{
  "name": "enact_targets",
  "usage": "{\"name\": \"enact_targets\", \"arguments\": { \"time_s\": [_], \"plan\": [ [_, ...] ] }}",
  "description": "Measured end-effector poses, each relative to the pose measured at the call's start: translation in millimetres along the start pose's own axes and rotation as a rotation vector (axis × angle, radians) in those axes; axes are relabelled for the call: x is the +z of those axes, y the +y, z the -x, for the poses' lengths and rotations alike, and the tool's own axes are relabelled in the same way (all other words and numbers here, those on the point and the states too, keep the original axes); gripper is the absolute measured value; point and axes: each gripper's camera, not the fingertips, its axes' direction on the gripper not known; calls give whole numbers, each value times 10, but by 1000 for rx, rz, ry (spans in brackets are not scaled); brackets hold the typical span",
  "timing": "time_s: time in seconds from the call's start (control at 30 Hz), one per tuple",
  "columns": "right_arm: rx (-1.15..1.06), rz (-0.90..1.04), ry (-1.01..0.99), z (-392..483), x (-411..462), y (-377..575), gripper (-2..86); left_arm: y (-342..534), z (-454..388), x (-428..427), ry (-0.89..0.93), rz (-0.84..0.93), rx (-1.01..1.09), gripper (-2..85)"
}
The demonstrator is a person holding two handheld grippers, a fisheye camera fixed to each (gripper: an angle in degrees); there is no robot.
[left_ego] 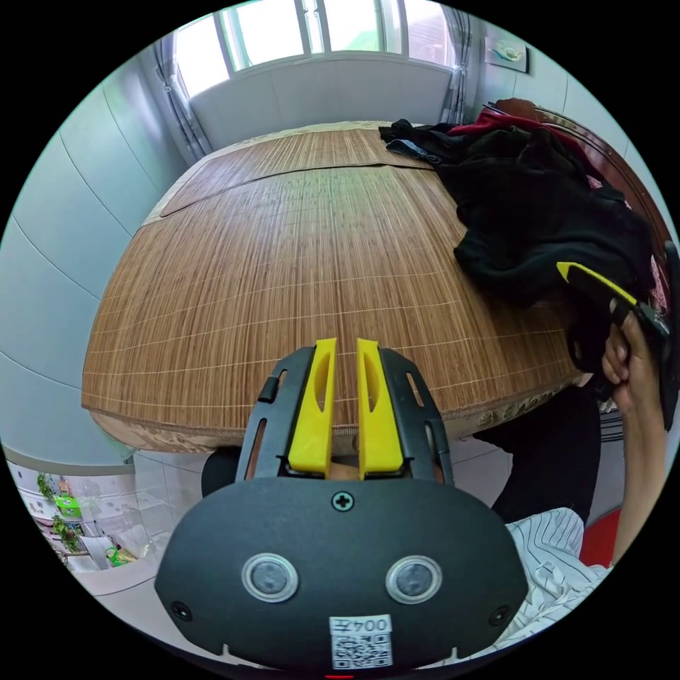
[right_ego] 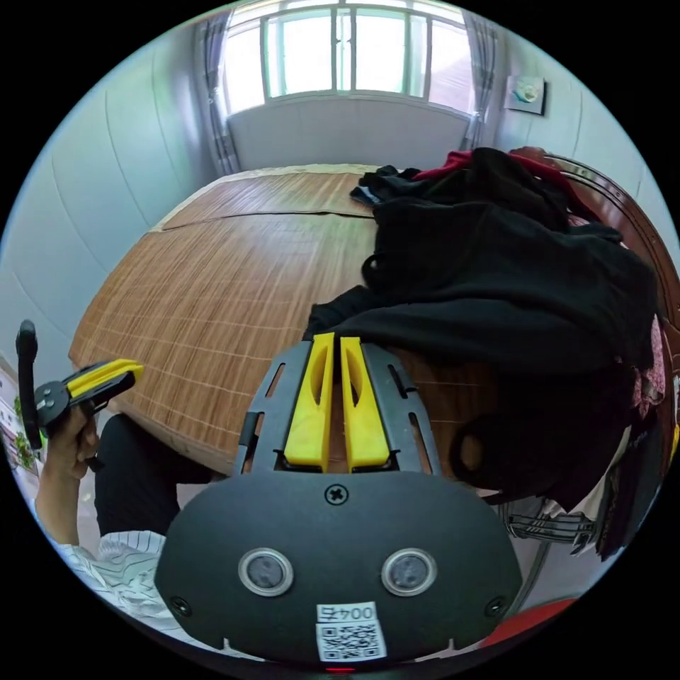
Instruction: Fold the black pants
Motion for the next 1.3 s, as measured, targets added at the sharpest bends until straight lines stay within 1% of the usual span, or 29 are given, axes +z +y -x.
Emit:
{"name": "enact_targets", "arguments": {
  "time_s": [0.37, 0.5, 0.57, 0.63, 0.73, 0.83, 0.9, 1.03, 1.13, 1.2, 1.3],
  "plan": [
    [-174, 96, -134, 1020, 325, 285, -1, 55, 182, 2, 10, 3, -14, 17],
    [-290, 143, -158, 1331, 459, 415, 11, 76, 187, 17, 18, 4, -8, 24],
    [-295, 186, -140, 1355, 574, 430, 20, 84, 171, 24, 25, 5, 1, 29],
    [-287, 216, -106, 1336, 644, 440, 32, 90, 139, 29, 33, 5, 16, 38],
    [-316, 214, -134, 1275, 587, 494, 48, 95, 37, 38, 61, 10, 67, 61],
    [-363, 212, -135, 1160, 429, 589, 90, 113, -120, 30, 103, 3, 131, 88],
    [-380, 191, -74, 961, 241, 679, 110, 132, -304, 32, 140, 12, 202, 113],
    [-343, 125, 44, 518, -32, 732, 117, 168, -654, 84, 188, 24, 311, 149],
    [-262, 125, 98, 119, -25, 705, 125, 144, -970, 206, 126, 14, 389, 173],
    [-210, 146, 149, -98, 88, 692, 133, 66, -1114, 396, 53, 52, 415, 194],
    [-153, 98, 248, -313, 15, 648, 136, 17, -1095, 585, 47, 94, 398, 217]
  ]
}}
